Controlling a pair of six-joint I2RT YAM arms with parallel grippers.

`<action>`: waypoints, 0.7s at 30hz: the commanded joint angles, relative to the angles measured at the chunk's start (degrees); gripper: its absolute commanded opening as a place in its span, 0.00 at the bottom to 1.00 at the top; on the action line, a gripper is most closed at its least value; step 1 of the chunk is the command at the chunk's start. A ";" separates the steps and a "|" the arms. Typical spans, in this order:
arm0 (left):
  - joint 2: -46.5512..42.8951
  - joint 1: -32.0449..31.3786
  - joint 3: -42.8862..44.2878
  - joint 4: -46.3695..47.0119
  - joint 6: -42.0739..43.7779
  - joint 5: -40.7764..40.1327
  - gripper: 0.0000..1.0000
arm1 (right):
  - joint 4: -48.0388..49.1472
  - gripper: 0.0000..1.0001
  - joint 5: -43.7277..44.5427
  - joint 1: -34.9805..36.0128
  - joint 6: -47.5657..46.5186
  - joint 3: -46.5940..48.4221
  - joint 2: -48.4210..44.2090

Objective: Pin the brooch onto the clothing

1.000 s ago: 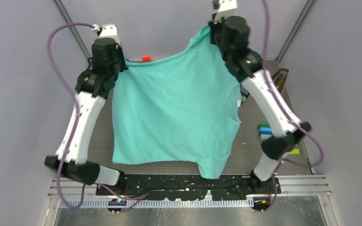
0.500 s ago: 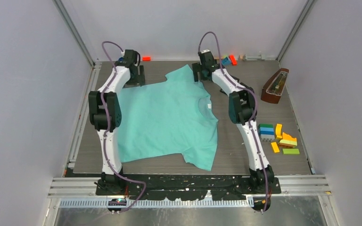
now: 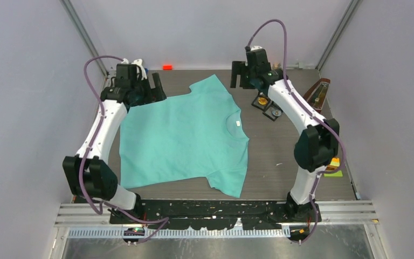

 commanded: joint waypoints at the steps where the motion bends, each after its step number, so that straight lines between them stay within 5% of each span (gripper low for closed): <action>1: -7.23 -0.01 -3.88 -4.63 1.07 12.58 0.94 | -4.57 0.92 -9.15 0.08 7.25 -14.56 -9.59; 6: -16.39 -0.30 -8.81 -9.25 4.27 15.24 0.94 | -4.77 0.92 -8.55 0.19 13.47 -33.26 -23.65; 10: -21.65 -1.34 -17.34 -1.76 1.75 17.42 0.94 | -5.26 0.91 -9.02 0.42 17.62 -44.34 -35.76; 15: -21.23 -1.54 -20.86 -1.67 4.37 15.16 0.93 | -11.49 0.91 2.95 0.41 17.88 -46.93 -40.68; 21: -25.28 -1.59 -22.23 0.00 5.60 9.46 0.93 | -11.14 0.79 11.11 -2.15 16.33 -42.19 -34.79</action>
